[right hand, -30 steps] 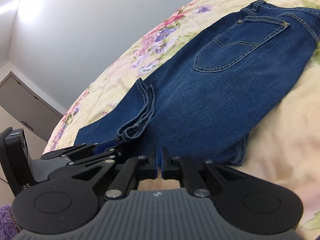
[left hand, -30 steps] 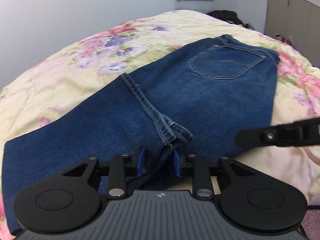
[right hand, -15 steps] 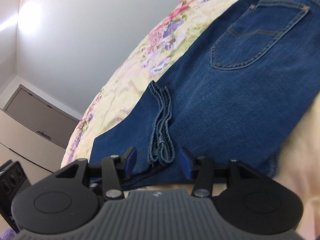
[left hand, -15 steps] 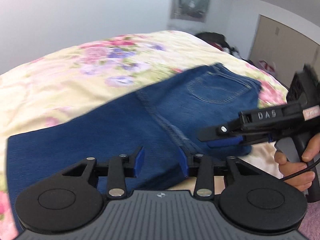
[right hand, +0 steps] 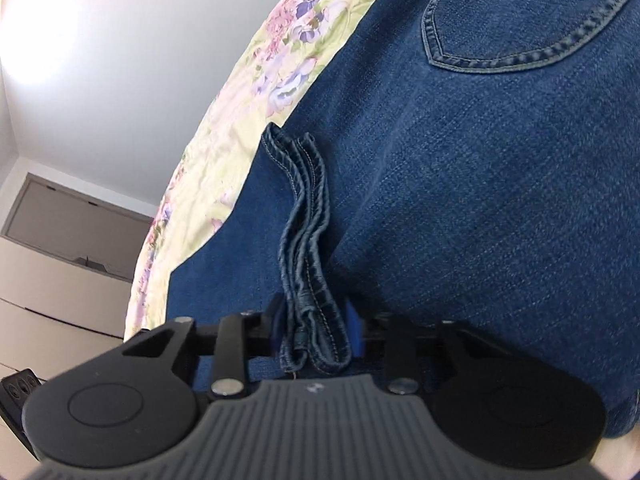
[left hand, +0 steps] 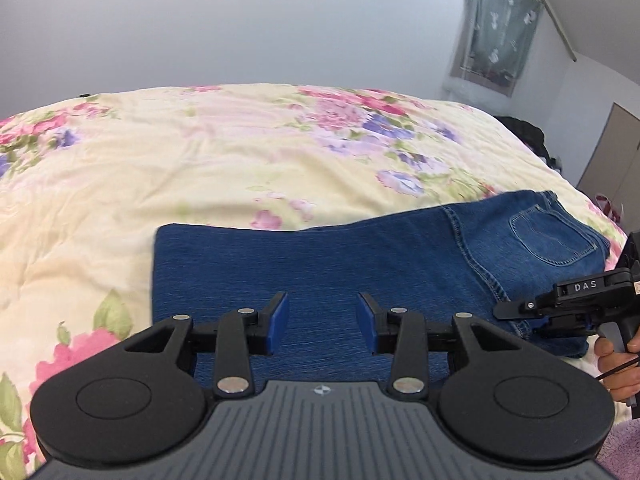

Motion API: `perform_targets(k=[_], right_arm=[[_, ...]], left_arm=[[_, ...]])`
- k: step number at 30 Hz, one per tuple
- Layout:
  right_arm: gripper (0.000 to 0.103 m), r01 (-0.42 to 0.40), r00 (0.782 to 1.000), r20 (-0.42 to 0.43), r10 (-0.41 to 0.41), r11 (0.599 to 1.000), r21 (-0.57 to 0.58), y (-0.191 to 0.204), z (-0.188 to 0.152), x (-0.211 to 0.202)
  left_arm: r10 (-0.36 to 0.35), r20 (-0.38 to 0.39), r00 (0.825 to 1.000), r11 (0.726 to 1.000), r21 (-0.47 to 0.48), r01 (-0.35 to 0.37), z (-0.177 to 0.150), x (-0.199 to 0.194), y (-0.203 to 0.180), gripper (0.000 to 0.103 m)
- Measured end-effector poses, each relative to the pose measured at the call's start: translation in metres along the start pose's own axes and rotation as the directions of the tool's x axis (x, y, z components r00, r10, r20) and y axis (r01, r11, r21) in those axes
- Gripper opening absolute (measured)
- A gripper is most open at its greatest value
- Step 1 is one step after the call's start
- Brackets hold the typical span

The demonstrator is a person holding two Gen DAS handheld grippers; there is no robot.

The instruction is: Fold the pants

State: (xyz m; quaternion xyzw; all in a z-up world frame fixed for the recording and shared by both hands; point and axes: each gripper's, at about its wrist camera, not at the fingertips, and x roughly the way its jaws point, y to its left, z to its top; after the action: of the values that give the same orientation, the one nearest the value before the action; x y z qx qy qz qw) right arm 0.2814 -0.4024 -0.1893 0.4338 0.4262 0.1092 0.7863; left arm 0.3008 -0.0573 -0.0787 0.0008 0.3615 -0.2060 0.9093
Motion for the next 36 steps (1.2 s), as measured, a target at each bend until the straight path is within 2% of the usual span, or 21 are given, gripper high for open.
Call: perform_targets(k=[2,5,8,12,16,20,23,26,29,32,33,36], right_arm=[[0.014,0.026,1.0,0.007,-0.026,0.999,-0.034,0.012,0.0,-0.002],[0.01,0.061,0.997,0.045,-0.055,0.988,-0.145,0.054,0.004,-0.01],[0.009,0.086,0.994,0.084,-0.067,0.966,-0.242,0.11,0.012,-0.02],[0.008,0.122,0.988,0.13,-0.078,0.919,-0.374,0.199,0.025,-0.029],[0.008,0.14,0.979,0.197,-0.051,0.872,-0.468,0.286,0.041,-0.052],[0.008,0.181,0.956,0.293,-0.014,0.815,-0.551,0.352,0.062,-0.097],[0.008,0.237,0.926,0.378,-0.005,0.786,-0.57,0.367,0.082,-0.151],[0.008,0.32,0.883,0.468,-0.032,0.77,-0.552,0.352,0.105,-0.215],[0.008,0.402,0.845,0.524,-0.104,0.77,-0.496,0.3,0.133,-0.257],[0.008,0.47,0.823,0.518,-0.233,0.79,-0.393,0.206,0.163,-0.27],[0.008,0.494,0.815,0.5,-0.292,0.801,-0.338,0.162,0.172,-0.265],[0.008,0.559,0.794,0.398,-0.46,0.81,-0.179,0.04,0.184,-0.233]], left_arm=[[0.021,0.021,1.0,1.0,-0.017,-0.02,-0.002,-0.012,0.01,0.046],[0.049,0.046,0.998,0.997,-0.057,-0.047,-0.005,-0.035,0.027,0.046],[0.093,0.073,0.993,0.993,-0.086,-0.087,-0.009,-0.06,0.042,0.046],[0.133,0.098,0.986,0.985,-0.124,-0.121,-0.012,-0.088,0.057,0.046],[0.154,0.121,0.981,0.977,-0.17,-0.132,-0.014,-0.109,0.068,0.046],[0.143,0.14,0.98,0.973,-0.2,-0.114,-0.011,-0.116,0.07,0.046],[0.124,0.142,0.982,0.977,-0.191,-0.096,-0.005,-0.109,0.06,0.046],[0.095,0.135,0.986,0.981,-0.181,-0.07,-0.002,-0.094,0.044,0.046],[0.057,0.109,0.992,0.984,-0.173,-0.037,0.0,-0.071,0.025,0.046],[0.026,0.062,0.998,0.989,-0.145,-0.016,0.001,-0.044,0.001,0.046],[0.014,0.039,0.999,0.991,-0.134,-0.008,0.001,-0.032,-0.008,0.046],[-0.012,-0.013,1.0,0.994,-0.107,0.01,0.001,-0.001,-0.032,0.045]])
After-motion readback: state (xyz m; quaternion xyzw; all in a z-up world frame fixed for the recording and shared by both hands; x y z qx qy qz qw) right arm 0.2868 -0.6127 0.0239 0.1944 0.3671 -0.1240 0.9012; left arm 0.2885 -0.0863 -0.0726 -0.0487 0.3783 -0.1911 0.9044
